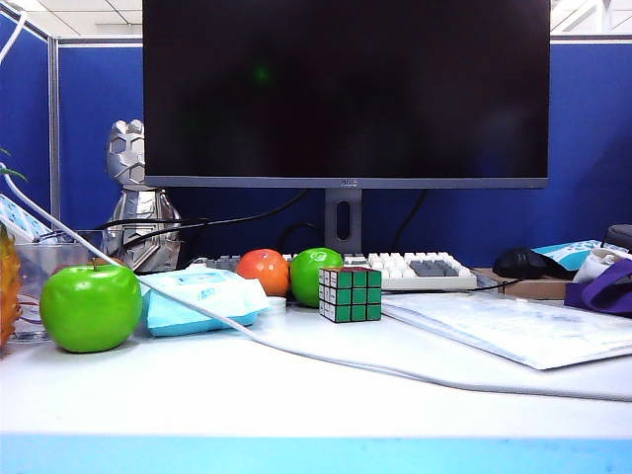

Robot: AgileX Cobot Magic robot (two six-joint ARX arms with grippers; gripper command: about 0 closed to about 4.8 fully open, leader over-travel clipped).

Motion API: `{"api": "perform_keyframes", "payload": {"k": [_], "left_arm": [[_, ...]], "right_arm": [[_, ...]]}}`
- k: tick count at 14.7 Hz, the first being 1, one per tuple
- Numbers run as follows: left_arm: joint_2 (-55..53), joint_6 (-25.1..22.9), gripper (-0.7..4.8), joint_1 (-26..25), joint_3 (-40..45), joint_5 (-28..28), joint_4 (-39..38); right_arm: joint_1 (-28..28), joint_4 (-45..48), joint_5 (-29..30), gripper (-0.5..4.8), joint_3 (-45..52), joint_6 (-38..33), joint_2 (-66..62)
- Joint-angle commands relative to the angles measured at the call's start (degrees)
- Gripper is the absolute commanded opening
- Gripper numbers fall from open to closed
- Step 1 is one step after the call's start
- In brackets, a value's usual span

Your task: Pick up the Type-C charging cable and the charging base, insert one end of the Type-C charger into the corresponding slot on the base, and finally place the plugged-in charger back on the table.

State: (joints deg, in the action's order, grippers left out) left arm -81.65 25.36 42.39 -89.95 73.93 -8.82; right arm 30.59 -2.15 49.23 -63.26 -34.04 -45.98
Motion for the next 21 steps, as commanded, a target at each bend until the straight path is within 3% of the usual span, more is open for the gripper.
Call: {"api": "perform_keyframes", "payload": {"k": [1, 3, 6, 9, 11, 14, 15, 17, 18, 21], "left_arm": [[0.6, -1.0, -0.06, 0.1, -1.3, -3.2, 6.1], [0.6, -1.6, -0.06, 0.1, -1.3, -3.4, 6.1], [0.6, -5.9, -0.06, 0.0, -1.3, -4.3, 3.4], [0.6, -14.2, -0.06, 0.0, -1.3, -12.6, -6.2], [0.6, -18.6, -0.06, 0.0, -1.3, -26.3, -15.1], [0.1, -19.2, -0.06, 0.1, -1.3, -52.0, -27.0], [-0.8, -19.2, -0.06, 0.1, -1.3, -56.6, -30.0], [-3.7, -19.4, -0.06, 0.1, -1.3, -59.0, -35.1], [-10.8, -19.5, -0.06, 1.2, -1.3, -58.9, -36.4], [-21.4, -19.4, -0.06, 1.2, -1.3, -58.9, -34.0]], "right_arm": [[0.5, -5.3, -0.9, 2.30, -0.7, -0.9, 0.0], [0.4, -4.9, -8.1, 2.75, -2.1, 0.4, 0.7], [-2.5, -5.3, -10.9, 2.75, -2.1, 1.1, 2.2], [-6.7, -5.2, -13.1, 2.75, -2.1, 1.5, 4.1], [-10.0, -5.4, -13.6, 2.75, -2.1, 1.7, 5.6], [-11.4, -5.3, -13.1, 2.75, -2.1, 1.7, 6.1], [-11.4, -5.3, -13.1, 2.75, -2.1, 1.7, 6.0], [-11.3, -5.3, -13.1, 2.75, -2.1, 1.7, 6.0], [-11.3, -5.3, -13.3, 2.74, -2.1, 1.7, 5.9], [-11.3, -5.4, -13.2, 2.73, -2.1, 1.7, 5.9]]}}
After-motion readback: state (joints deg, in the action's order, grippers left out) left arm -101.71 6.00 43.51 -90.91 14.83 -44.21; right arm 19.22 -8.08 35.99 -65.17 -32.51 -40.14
